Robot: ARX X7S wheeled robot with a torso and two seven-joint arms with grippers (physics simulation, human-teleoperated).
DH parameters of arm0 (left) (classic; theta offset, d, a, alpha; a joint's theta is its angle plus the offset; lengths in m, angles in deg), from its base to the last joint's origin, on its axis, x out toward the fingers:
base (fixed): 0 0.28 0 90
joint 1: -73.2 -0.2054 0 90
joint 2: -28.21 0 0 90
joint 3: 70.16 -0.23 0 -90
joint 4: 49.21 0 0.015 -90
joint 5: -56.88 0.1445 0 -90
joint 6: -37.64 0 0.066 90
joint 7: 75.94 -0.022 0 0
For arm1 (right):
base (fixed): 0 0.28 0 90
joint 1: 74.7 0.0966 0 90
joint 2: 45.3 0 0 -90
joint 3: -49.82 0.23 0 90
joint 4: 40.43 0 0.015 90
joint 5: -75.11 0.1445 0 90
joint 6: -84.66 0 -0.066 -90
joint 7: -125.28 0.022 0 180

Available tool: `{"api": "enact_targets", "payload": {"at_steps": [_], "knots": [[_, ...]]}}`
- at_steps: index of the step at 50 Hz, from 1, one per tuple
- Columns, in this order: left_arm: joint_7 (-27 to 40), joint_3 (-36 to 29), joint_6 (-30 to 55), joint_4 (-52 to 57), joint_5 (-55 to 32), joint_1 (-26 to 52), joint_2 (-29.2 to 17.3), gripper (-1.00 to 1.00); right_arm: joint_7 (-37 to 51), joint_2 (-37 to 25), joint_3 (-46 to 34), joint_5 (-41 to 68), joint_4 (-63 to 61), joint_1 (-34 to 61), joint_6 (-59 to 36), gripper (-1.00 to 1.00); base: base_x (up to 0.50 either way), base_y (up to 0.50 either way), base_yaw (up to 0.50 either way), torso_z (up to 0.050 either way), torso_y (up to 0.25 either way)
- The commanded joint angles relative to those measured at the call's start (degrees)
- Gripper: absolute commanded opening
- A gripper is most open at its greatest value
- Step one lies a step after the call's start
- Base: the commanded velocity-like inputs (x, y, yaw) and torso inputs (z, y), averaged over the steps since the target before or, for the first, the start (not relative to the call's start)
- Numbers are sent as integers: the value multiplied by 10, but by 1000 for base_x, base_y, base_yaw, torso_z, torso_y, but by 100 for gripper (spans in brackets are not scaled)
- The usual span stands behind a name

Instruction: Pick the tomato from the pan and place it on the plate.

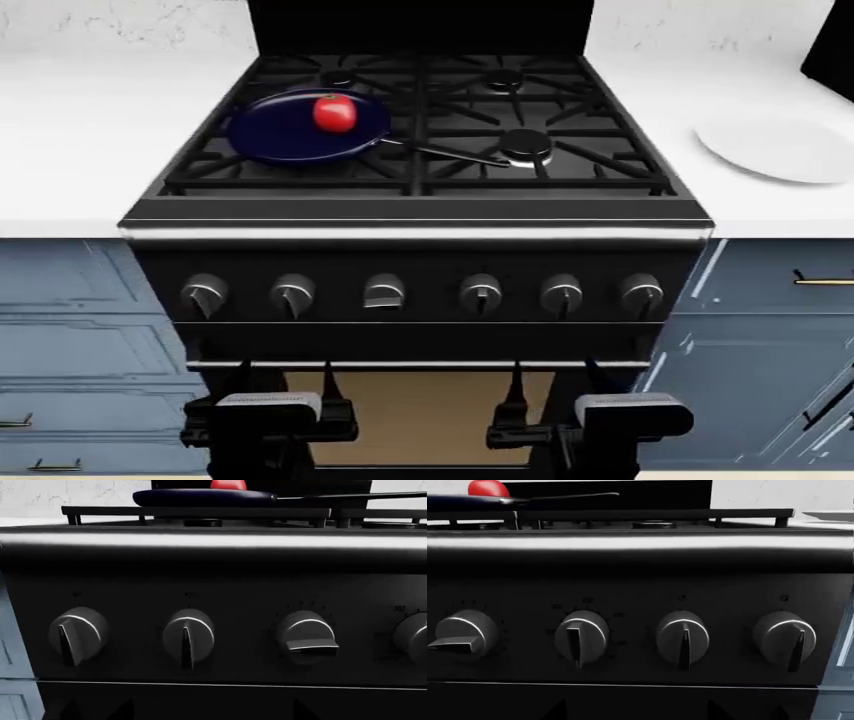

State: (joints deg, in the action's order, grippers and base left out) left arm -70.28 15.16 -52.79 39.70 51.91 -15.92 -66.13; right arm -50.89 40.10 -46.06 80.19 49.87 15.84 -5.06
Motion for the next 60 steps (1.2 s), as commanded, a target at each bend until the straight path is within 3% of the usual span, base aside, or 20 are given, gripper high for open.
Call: {"api": "enact_targets", "payload": {"at_steps": [1,18,31,35,39,42,45,50,53,60], "knots": [[9,-8,-1,0,-8,1,-8,100,8,-8,-11,8,-1,1,-1,100,0,500,0,0,0],[24,-18,-2,0,-20,3,-18,100,15,-18,-28,16,4,5,-4,100,0,116,0,0,0],[35,-24,-3,3,-26,2,-24,100,22,-26,-39,15,3,4,-5,100,0,423,0,0,0],[47,-12,17,64,-34,-2,-33,100,21,-27,-38,23,6,6,-2,100,0,0,0,0,0],[91,67,141,322,-118,2,-68,100,22,-28,-40,26,6,7,-4,100,0,0,0,0,0],[154,197,221,469,-271,42,-93,100,23,-29,-41,28,5,7,-7,100,0,0,0,0,0],[216,339,225,548,-421,51,-126,100,24,-30,-43,30,5,8,-8,100,0,0,0,0,0],[281,516,151,591,-602,15,-158,100,25,-31,-46,32,4,8,-9,100,0,0,0,0,0],[278,590,96,586,-677,-18,-152,100,25,-32,-48,36,0,6,-11,100,0,0,0,0,0],[271,625,63,574,-692,-29,-128,100,26,-35,-51,40,0,8,-8,100,0,0,0,0,0]]}}
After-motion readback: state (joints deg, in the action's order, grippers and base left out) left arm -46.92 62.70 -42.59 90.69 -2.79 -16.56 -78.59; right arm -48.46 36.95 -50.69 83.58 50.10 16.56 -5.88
